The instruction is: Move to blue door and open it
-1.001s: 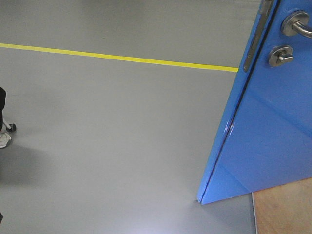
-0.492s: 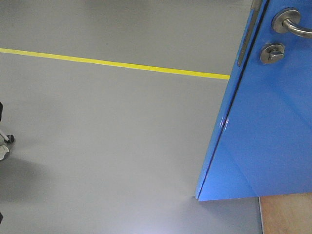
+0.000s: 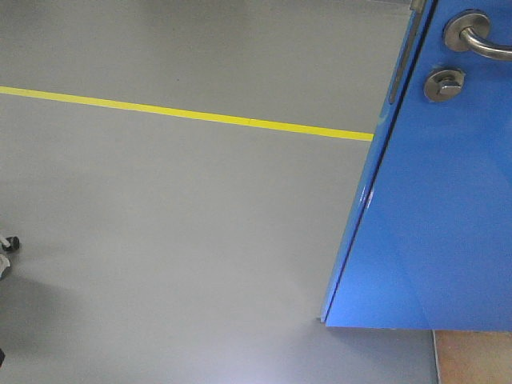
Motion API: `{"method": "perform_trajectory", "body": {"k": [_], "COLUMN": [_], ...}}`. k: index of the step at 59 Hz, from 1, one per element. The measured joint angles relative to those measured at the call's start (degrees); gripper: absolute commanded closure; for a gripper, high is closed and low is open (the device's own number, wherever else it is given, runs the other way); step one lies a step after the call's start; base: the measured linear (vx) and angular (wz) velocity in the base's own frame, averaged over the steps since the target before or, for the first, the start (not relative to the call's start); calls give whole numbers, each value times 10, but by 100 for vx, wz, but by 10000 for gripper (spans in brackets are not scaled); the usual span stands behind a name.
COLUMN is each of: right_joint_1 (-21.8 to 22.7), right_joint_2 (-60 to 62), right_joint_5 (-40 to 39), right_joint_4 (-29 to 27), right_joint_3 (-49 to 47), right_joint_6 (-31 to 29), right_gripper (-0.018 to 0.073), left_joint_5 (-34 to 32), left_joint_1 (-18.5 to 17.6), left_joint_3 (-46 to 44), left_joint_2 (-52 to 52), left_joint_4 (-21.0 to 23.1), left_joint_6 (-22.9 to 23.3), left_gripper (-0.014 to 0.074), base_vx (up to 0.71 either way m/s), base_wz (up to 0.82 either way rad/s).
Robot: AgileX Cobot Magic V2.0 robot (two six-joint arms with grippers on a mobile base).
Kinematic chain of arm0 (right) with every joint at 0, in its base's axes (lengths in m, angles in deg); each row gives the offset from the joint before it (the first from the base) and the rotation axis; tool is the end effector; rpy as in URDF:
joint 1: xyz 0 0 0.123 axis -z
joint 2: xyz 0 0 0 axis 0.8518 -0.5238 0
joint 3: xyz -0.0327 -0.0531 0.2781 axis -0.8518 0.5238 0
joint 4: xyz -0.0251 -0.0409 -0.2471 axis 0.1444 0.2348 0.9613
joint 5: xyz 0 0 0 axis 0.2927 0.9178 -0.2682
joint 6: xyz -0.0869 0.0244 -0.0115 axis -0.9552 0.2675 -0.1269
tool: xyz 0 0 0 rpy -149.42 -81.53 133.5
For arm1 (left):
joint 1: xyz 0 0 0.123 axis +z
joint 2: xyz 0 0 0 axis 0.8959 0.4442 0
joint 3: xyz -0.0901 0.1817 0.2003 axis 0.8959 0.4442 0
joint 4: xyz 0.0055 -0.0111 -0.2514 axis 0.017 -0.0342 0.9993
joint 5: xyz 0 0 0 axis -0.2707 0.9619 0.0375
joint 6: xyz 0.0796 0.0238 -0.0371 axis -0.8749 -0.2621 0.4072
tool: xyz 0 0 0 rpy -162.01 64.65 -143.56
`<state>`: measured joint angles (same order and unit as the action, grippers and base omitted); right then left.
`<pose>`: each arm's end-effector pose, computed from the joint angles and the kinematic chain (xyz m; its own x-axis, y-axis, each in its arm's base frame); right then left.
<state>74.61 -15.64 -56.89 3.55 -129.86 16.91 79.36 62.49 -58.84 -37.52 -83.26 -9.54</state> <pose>0.3403 -0.0652 0.4676 -0.0717 0.9711 -0.2275 -0.0433 0.2249 0.9734 0.0555 0.0002 0.1845 -0.1526 0.0496 -0.9870 0.0119 0.9988 0.0484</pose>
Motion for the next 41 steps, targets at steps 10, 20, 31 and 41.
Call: {"method": "perform_trajectory", "body": {"k": [10,20,31,41], "right_joint_1": [0,0,0,0], "right_joint_2": [0,0,0,0], "right_joint_5": [0,0,3,5], "right_joint_4": [0,0,0,0], "right_joint_3": [0,0,0,0], "right_joint_6": [0,0,0,0], "right_gripper": [548,548,548,548], "left_joint_5": [0,0,0,0], "left_joint_1": [0,0,0,0], "left_joint_3": [0,0,0,0], "left_joint_2": [0,0,0,0], "left_joint_4": [0,0,0,0], "left_joint_6": [0,0,0,0], "left_gripper": [524,524,524,524], "base_vx": [17,17,17,16], "base_wz": [1,-1,-3,-4]}}
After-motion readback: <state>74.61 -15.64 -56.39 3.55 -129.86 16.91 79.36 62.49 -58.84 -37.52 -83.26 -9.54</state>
